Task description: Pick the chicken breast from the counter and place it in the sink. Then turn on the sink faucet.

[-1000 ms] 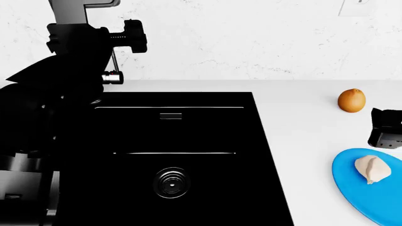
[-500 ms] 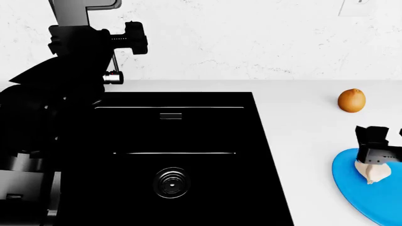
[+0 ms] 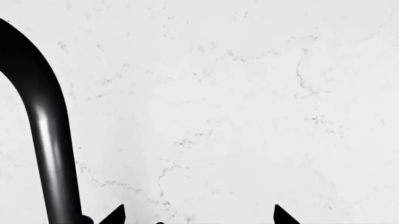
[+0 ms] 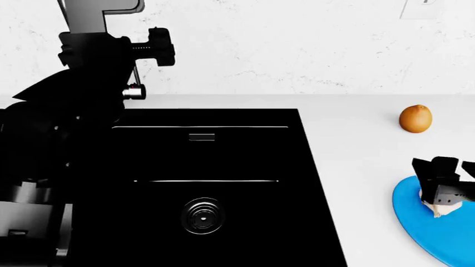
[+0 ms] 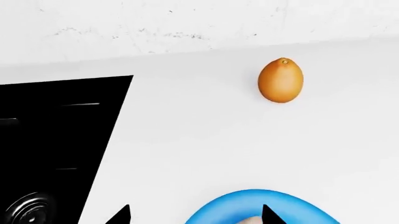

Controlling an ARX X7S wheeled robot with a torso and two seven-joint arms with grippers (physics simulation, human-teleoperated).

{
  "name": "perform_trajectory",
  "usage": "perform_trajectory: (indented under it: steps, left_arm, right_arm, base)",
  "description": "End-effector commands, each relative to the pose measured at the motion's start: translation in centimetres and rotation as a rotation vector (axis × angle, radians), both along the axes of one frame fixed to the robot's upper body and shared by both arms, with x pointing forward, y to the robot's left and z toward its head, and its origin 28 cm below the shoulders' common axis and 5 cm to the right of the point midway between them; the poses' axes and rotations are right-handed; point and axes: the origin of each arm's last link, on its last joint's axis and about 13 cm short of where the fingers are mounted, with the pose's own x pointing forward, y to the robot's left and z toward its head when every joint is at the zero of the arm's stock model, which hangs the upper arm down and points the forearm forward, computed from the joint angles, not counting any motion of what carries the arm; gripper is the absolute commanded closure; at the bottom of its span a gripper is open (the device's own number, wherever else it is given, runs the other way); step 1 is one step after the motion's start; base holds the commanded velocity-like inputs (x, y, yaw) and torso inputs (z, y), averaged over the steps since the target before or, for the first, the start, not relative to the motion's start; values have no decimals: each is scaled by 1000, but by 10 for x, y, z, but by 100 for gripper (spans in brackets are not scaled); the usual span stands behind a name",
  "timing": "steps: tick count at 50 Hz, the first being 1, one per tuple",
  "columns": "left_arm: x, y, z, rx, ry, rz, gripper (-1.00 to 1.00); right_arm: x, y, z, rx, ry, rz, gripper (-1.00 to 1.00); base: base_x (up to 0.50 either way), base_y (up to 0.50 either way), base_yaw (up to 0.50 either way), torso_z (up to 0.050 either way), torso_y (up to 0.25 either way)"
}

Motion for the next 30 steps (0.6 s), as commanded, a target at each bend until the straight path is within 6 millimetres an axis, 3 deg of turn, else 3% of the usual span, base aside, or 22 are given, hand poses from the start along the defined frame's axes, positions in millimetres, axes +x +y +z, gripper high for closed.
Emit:
perform_trajectory:
  steps: [1,14,30]
  left_arm:
    - [0,1,-1,-1,2,1,-100]
    - [1,0,-1,0,4,-4,-100]
    - [1,0,-2,-2,6,-2,-100]
  right_arm:
    - [5,0,-4,-13,58,6,-100]
    - [3,-4,-3,-129,74,-29,-100]
    - [-1,-15,-2,-138,63,-101,-100]
  base:
    - [0,0,0,0,0]
    - [0,0,0,0,0]
    - [0,0,0,0,0]
